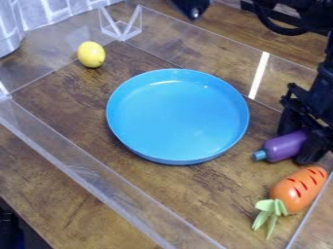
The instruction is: Put the purple eggplant in the blue tray
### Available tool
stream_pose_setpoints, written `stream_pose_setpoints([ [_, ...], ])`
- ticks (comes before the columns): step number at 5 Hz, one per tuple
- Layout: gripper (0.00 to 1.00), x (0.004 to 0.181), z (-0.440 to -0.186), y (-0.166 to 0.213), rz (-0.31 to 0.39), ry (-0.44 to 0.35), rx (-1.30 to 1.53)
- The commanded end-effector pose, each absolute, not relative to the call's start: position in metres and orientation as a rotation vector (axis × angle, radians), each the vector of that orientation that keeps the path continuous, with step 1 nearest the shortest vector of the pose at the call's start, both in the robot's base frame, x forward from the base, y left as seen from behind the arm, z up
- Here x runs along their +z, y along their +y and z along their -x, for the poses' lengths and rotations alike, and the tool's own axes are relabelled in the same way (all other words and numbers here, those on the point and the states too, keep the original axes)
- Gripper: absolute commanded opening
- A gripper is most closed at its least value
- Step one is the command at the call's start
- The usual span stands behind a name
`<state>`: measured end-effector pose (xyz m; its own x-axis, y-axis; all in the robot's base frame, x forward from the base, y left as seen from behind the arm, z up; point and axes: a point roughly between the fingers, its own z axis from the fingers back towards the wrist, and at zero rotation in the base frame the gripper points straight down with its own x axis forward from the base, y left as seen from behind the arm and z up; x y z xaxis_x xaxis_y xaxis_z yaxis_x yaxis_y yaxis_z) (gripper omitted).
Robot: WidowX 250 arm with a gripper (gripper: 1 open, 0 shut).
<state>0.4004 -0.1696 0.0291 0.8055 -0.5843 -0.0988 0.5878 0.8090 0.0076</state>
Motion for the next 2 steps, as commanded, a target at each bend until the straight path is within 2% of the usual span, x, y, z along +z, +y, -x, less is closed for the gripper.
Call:
stream_pose_setpoints([
  [1,0.00,0.0527,-0.4086,-0.1715,-0.039,0.042,-0.637],
  [2,0.00,0.0519,-0.4096,-0.1724,-0.042,0.053,-0.647],
])
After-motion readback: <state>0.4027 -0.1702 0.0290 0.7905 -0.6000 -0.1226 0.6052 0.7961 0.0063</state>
